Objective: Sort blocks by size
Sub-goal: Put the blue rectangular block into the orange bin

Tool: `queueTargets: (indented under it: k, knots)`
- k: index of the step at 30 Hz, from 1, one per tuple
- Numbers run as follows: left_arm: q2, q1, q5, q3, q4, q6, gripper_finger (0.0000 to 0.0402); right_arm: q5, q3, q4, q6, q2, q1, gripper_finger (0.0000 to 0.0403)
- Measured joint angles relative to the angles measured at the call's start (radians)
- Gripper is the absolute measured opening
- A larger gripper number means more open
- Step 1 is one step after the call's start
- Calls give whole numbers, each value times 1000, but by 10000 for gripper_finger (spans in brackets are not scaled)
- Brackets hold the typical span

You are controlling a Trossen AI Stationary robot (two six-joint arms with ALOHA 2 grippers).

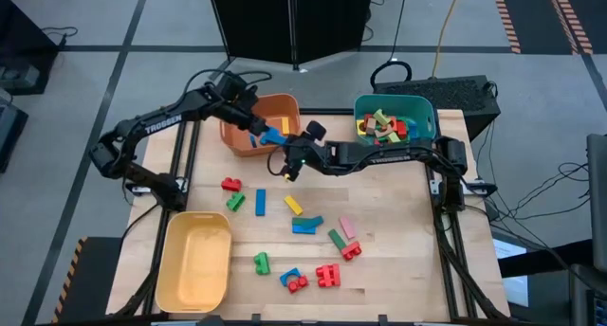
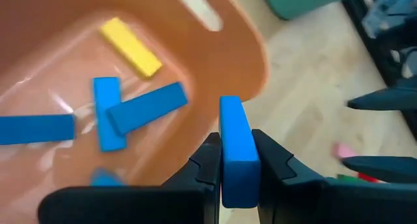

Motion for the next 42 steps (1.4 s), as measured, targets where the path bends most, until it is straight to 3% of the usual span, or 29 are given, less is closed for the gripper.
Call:
queueTargets:
  k: [8, 16, 21, 27, 36, 42]
  knots:
    - [0, 49, -72, 0, -2, 7, 43, -42, 0, -30, 67, 8, 0, 194]
    - [35, 64, -153, 0, -15, 50, 60, -270, -1, 50, 102, 68, 3, 194]
    - [68, 63, -160, -1, -25, 48, 62, -273, -2, 38, 123, 78, 11, 194]
    - [80, 64, -263, -1, -15, 21, 63, -268, -2, 38, 124, 77, 11, 194]
    - [80, 63, -281, -1, 0, 22, 66, -296, -2, -6, 176, 77, 18, 194]
    - [80, 63, -281, -1, 8, 22, 127, -341, -2, -37, 191, 77, 30, 194]
